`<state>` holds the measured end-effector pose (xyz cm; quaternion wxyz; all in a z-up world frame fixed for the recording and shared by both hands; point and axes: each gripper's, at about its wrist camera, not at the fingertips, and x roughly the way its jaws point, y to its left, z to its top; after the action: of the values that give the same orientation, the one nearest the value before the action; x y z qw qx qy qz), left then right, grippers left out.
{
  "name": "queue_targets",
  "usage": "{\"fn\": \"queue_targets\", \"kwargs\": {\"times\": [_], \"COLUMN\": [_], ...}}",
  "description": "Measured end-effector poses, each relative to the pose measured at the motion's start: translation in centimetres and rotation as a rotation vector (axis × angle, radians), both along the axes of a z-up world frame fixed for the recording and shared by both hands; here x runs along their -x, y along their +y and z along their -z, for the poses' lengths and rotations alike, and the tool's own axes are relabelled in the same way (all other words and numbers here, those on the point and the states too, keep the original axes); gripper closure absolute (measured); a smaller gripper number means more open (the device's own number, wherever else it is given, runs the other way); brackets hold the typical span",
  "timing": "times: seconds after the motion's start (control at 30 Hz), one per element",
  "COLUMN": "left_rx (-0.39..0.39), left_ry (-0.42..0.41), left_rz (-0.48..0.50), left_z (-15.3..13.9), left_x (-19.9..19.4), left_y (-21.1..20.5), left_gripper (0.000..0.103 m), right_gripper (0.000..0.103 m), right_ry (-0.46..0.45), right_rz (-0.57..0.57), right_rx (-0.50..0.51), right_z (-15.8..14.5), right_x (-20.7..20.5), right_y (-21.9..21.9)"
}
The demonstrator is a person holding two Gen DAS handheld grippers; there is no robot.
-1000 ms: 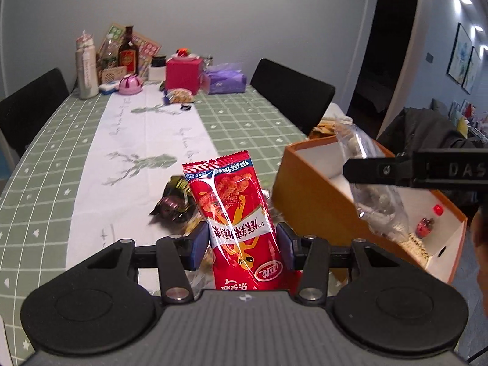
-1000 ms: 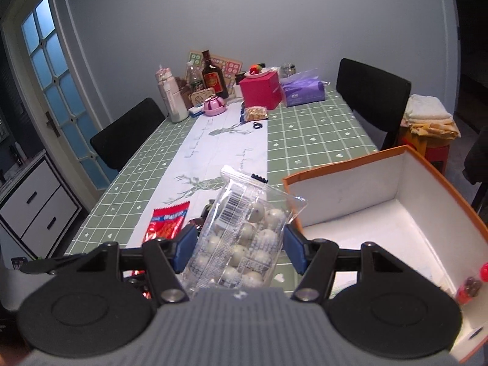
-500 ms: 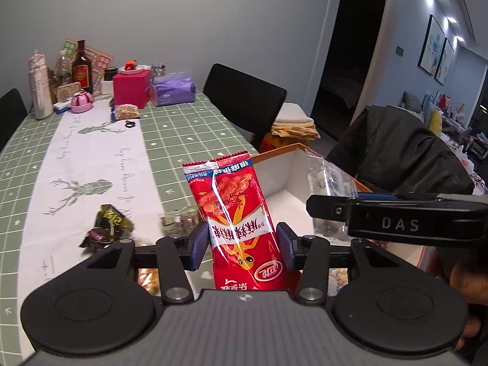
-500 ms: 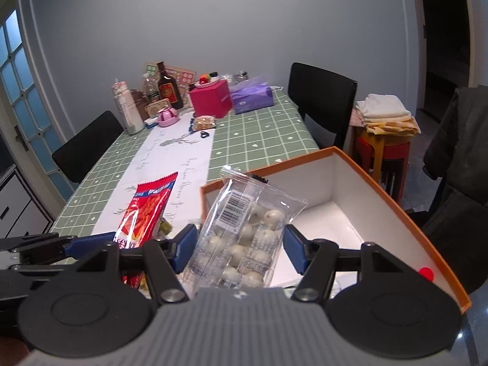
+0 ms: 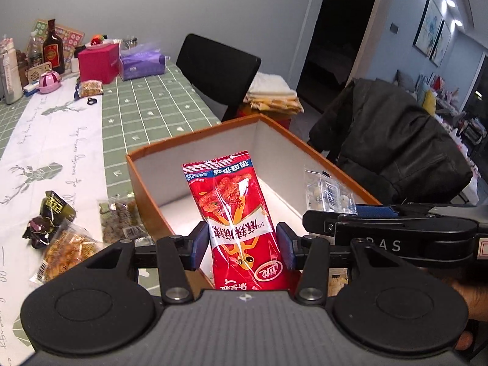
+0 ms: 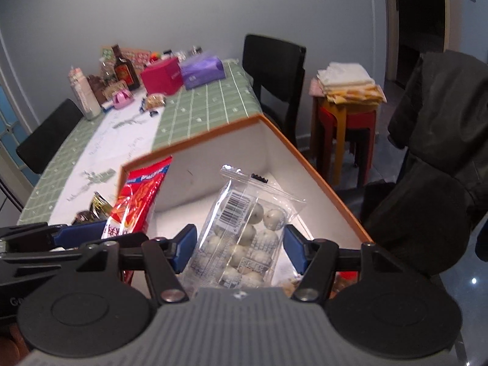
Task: Organize snacks
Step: 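Carry both bags into the orange box and open both tools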
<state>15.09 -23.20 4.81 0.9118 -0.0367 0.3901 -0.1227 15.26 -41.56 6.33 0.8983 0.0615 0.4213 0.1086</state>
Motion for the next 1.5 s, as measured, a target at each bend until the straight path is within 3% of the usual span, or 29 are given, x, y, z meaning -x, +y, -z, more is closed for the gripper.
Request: {"fn": "queue_targets", "kwargs": {"times": [0.27, 0.53, 0.57, 0.7, 1.3, 1.5], "left_rx": [-0.038, -0.152, -0.166, -0.172, -0.146, -0.136], "left_ry": [0.063, 0.090, 0.089, 0.107, 0.093, 0.076], "left_rz": [-0.004, 0.008, 0.013, 0.019, -0.014, -0.018], "left_z": [1.8, 2.5, 2.6, 3.0, 1.9, 1.0], "left_x": [-1.1, -1.8, -1.8, -1.9, -1.5, -1.0], "left_y": [-1.6, -2.8, -3.0, -3.2, -1.9, -1.3], "left_gripper": [0.049, 0.052, 0.061, 0.070, 0.063, 0.055], "right_gripper": [0.042, 0.042, 0.042, 0.040, 0.038, 0.038], "right_ry": [0.067, 0.108, 0.109, 0.109, 0.062, 0.053], "right_rz": [-0.003, -0.035, -0.039, -0.054, -0.033, -0.037], "right_rx": [0.041, 0.098, 0.104, 0.123, 0.089, 0.086], "right_z": [2.0, 3.0, 3.1, 3.3, 2.2, 1.9], "right_x": [-1.4, -2.0, -2.0, -2.0, -1.6, -1.2], "right_y": [-1.1, -0.5, -0.5, 0.0, 0.3, 0.5]}}
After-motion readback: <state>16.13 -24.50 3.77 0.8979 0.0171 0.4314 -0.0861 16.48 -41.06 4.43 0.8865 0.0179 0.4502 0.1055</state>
